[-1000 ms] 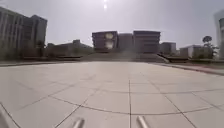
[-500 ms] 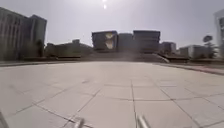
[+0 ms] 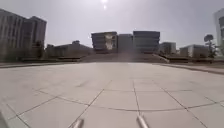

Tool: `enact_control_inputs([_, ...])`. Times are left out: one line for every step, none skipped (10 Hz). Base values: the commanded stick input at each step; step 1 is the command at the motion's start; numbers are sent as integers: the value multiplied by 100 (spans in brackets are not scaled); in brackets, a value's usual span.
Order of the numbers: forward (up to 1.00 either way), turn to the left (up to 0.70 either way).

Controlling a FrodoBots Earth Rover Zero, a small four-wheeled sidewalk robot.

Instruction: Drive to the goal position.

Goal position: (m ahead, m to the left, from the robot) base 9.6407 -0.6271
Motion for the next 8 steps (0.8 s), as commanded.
enact_control_inputs([70, 1])
enact_control_inputs([70, 1])
enact_control_inputs([70, 1])
enact_control_inputs([70, 1])
enact_control_inputs([70, 1])
enact_control_inputs([70, 1])
enact_control_inputs([70, 1])
enact_control_inputs([70, 1])
